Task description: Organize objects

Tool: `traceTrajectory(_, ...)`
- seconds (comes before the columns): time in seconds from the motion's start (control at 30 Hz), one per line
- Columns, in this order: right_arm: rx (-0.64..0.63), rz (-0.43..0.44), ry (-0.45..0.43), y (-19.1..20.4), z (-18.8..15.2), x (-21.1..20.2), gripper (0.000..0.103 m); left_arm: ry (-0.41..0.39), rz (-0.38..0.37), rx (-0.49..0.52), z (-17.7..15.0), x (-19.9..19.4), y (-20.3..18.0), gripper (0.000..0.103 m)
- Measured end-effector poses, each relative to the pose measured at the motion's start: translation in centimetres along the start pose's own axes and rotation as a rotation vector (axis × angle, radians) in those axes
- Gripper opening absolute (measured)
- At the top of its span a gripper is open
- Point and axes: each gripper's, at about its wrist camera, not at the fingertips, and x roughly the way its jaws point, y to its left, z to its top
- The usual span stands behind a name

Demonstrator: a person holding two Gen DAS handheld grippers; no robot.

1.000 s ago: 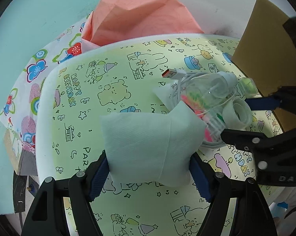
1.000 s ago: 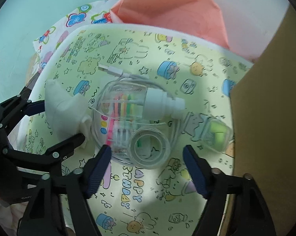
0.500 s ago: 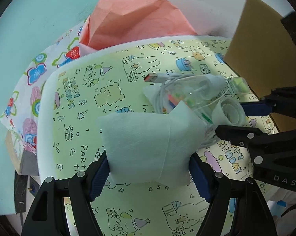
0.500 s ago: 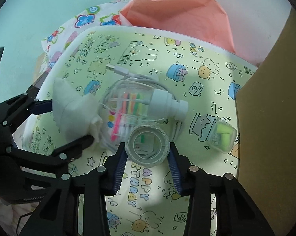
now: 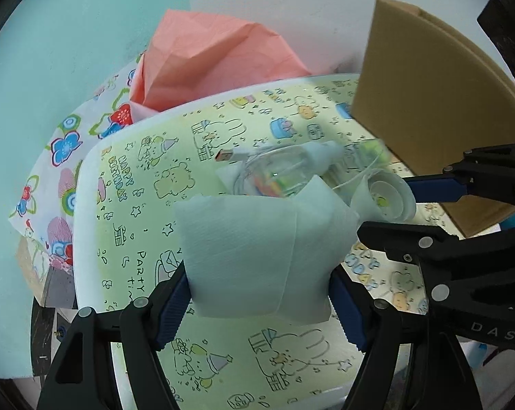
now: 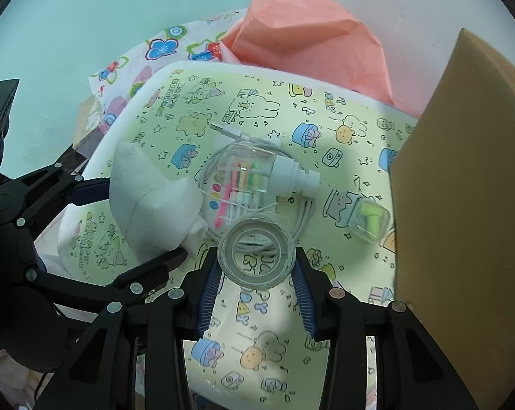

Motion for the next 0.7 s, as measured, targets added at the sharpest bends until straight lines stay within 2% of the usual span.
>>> traceTrajectory(0.43,-0.001,-0.026,-0.048,0.5,-1.3,-4.4,0.045,-0.057,0.002,0.047,-0.2,-4.1,-1.5,0.077)
traceTrajectory(0.7,0.024,0.029,-0.087,1.1,-1.8,-7.7,0.046,-0.097,0.025,0.078,-0.1,-7.3,-2.3,0.077)
